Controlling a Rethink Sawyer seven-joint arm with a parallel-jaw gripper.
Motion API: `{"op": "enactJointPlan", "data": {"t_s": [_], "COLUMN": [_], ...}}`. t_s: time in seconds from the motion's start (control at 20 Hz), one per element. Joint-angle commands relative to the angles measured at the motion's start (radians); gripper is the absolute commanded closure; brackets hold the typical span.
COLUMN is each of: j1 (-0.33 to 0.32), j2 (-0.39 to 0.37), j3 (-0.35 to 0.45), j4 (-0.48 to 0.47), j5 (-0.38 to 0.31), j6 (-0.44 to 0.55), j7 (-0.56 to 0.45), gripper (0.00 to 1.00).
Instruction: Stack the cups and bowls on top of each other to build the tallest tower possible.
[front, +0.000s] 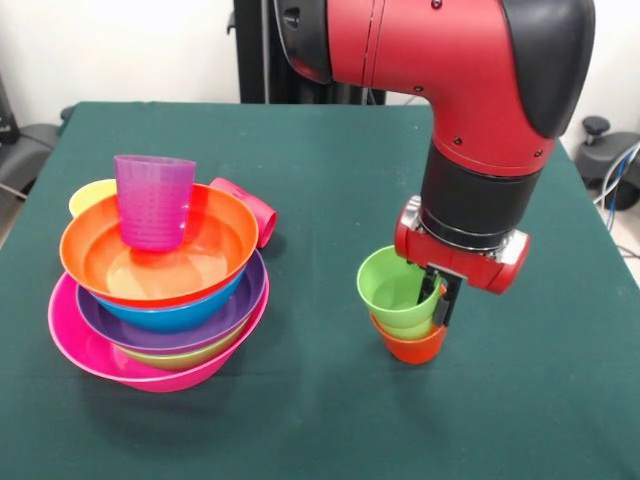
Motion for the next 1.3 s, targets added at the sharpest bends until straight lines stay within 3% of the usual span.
{"op": "enactJointPlan", "data": {"t_s": [0.05,0.55,0.95,1.3], "j1": [0.016,0.027,0.053,0.055], "j2": [0.005,-0.052,-0.046,-0.04], "j3": [0.052,0.031,0.0,-0.008], "j4": [0.029,0.082,0.047,0.047], "j5": [-0.003,-0.01,-0.001,0.007], "j6": [-0.019,-0.003,0.05,0.036], "j7": [0.153,0.151,0.184,0.179], "gripper": [1.0,1.0,1.0,1.0]}}
